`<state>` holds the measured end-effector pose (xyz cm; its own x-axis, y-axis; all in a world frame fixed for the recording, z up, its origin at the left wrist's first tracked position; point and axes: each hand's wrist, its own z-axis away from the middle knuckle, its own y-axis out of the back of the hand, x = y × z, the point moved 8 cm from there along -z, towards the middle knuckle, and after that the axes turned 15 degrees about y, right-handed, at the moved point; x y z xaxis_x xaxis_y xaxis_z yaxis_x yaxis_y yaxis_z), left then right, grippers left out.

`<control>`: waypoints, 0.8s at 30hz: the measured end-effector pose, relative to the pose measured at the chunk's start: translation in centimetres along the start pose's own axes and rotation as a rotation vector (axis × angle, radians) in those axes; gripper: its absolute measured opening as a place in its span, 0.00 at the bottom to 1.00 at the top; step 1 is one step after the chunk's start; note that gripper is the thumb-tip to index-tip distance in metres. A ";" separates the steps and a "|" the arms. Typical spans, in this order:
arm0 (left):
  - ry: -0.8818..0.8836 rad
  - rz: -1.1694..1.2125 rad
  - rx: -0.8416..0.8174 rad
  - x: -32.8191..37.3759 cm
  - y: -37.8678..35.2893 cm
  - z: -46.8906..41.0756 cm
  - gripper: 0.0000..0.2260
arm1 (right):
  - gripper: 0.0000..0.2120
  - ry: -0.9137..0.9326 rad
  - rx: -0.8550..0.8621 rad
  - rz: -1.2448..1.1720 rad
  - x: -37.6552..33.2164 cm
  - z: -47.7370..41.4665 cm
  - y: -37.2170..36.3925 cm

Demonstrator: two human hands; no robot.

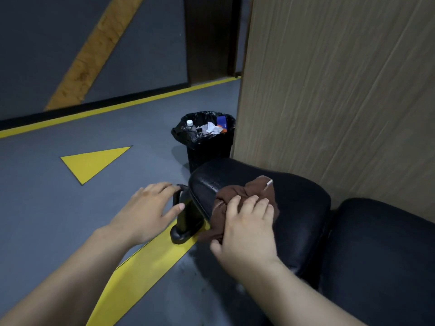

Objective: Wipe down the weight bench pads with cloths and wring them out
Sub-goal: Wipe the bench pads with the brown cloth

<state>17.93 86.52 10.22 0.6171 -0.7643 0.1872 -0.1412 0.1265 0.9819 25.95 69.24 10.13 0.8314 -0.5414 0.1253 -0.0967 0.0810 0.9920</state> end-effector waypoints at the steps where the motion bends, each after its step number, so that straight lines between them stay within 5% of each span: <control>1: 0.013 0.001 0.000 -0.6 -0.3 -0.1 0.32 | 0.48 0.008 0.000 0.004 -0.7 -1.4 0.0; 10: 0.012 0.056 0.092 0.8 -0.6 -1.4 0.30 | 0.53 0.089 -0.025 -0.059 -1.0 -14.1 1.0; 14: 0.064 0.092 0.104 1.0 -1.5 -1.9 0.37 | 0.54 0.037 -0.116 -0.126 0.3 -18.2 1.1; 24: -0.073 0.076 0.119 5.3 -1.7 -2.9 0.37 | 0.35 0.134 -0.132 -0.396 8.5 -19.1 0.4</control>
<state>23.68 84.10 9.59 0.5434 -0.8002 0.2538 -0.2791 0.1130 0.9536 43.43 80.61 11.28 0.8545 -0.4397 -0.2765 0.3078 -0.0001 0.9515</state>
